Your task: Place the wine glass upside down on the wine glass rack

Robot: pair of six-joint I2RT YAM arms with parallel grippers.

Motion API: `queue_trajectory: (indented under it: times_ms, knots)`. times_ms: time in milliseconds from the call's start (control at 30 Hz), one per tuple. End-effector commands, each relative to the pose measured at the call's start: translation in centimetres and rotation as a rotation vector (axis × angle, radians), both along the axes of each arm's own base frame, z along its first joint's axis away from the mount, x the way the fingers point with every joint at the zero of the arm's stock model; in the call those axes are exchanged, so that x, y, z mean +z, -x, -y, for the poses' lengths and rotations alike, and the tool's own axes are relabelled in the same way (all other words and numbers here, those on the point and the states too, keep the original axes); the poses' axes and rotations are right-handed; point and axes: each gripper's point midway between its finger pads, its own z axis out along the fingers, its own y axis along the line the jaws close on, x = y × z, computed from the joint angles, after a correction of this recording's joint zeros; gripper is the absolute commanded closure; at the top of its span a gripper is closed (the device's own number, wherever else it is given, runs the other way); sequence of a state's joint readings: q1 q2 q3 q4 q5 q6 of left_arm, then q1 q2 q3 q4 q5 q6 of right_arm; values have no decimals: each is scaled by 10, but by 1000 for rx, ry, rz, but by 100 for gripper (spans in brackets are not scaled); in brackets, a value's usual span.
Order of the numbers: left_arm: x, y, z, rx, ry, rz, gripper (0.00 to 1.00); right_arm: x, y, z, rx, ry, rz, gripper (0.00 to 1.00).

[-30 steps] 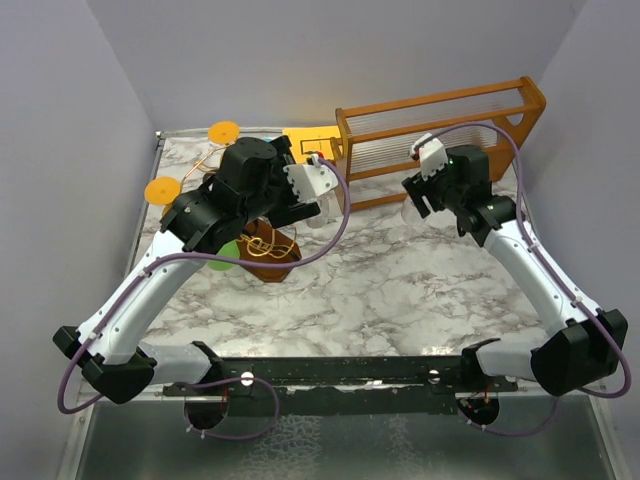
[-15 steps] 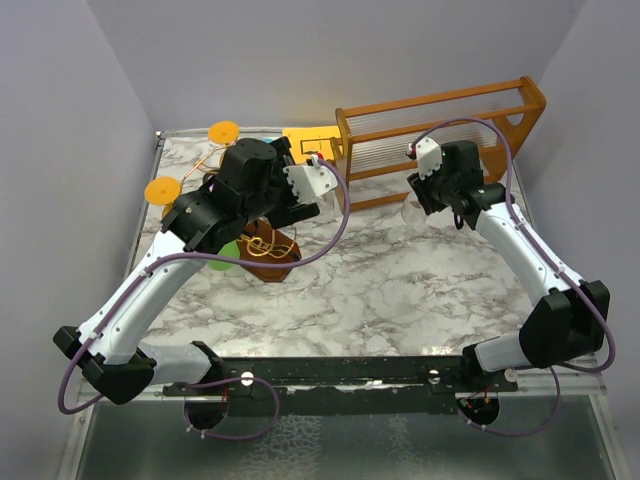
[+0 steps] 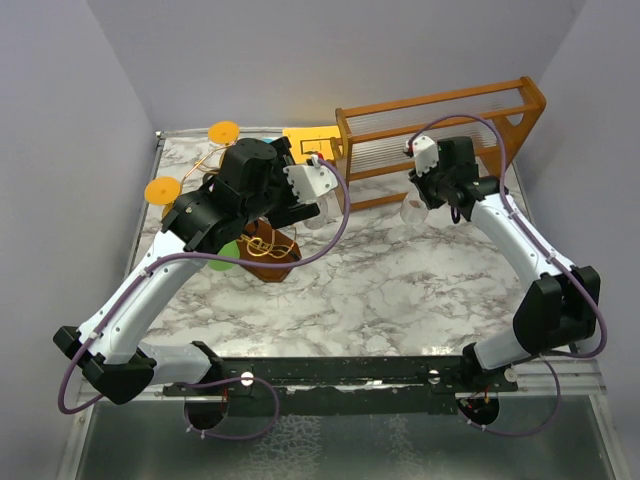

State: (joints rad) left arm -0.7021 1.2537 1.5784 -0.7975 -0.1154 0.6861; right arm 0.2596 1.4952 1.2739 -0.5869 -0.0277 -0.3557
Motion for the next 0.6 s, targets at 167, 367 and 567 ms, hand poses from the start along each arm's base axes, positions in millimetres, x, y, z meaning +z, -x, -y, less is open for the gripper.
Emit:
queue_trajectory:
  times_ms: [167,367,567]
  knots:
    - [7,-1,3,-8,25,13,1,6,-5,-2,22,11,-13,90]
    - [19,-5,-1,39,70,35,1,28,12,-17,145,-37,6,99]
    - [32,-7,-2,72,163,37,1,46,47,-37,301,-118,-6,99]
